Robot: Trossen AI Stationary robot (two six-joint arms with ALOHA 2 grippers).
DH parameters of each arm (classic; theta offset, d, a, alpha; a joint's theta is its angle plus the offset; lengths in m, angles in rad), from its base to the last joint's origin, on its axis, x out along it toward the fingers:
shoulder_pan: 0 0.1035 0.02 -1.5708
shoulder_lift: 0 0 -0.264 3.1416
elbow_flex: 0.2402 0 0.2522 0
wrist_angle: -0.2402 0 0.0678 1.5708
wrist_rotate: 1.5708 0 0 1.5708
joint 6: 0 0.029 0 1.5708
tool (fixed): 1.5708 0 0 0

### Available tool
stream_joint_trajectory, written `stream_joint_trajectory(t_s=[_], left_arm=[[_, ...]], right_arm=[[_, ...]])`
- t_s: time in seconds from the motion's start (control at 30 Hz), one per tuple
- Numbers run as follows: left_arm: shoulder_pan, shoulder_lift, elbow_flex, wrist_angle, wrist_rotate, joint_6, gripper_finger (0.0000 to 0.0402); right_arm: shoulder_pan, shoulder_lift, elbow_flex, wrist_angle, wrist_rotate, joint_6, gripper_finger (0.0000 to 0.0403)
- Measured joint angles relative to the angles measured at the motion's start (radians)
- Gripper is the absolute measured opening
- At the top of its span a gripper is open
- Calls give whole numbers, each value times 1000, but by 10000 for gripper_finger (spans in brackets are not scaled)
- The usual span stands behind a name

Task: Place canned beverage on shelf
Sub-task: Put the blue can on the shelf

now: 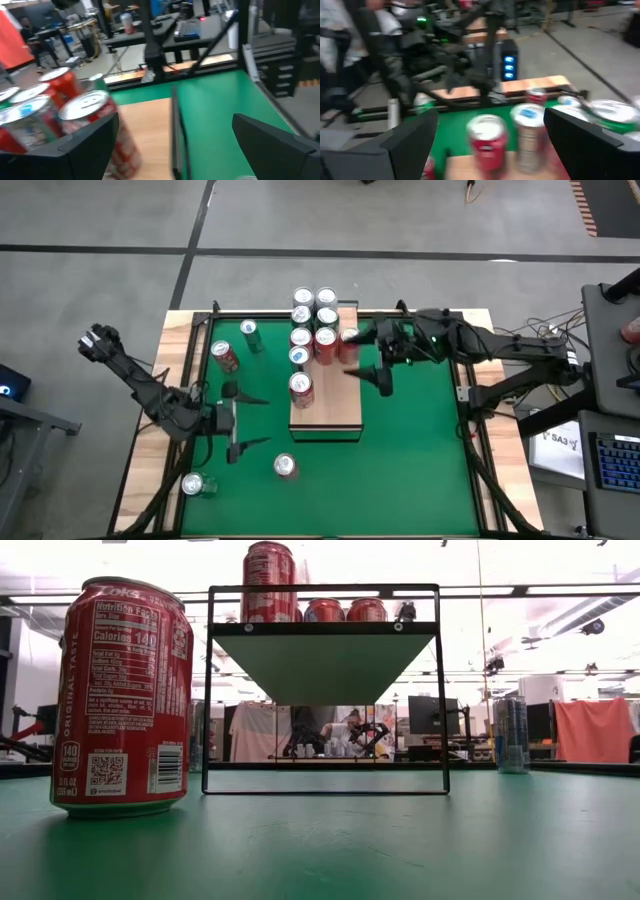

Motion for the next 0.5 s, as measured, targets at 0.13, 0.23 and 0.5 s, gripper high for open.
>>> stream_joint_trajectory(t_s=[0.13,0.23,0.5], left_arm=[[-50,51,43,-67,1,-49,373],[-69,87,81,-129,-1,-112,373],[-101,177,148,-220,-1,-198,373]], right_arm=[[103,0,19,-17,62,58,357],[164,4,25,-30,76,116,357],[266,13,24,-223,248,411,357]])
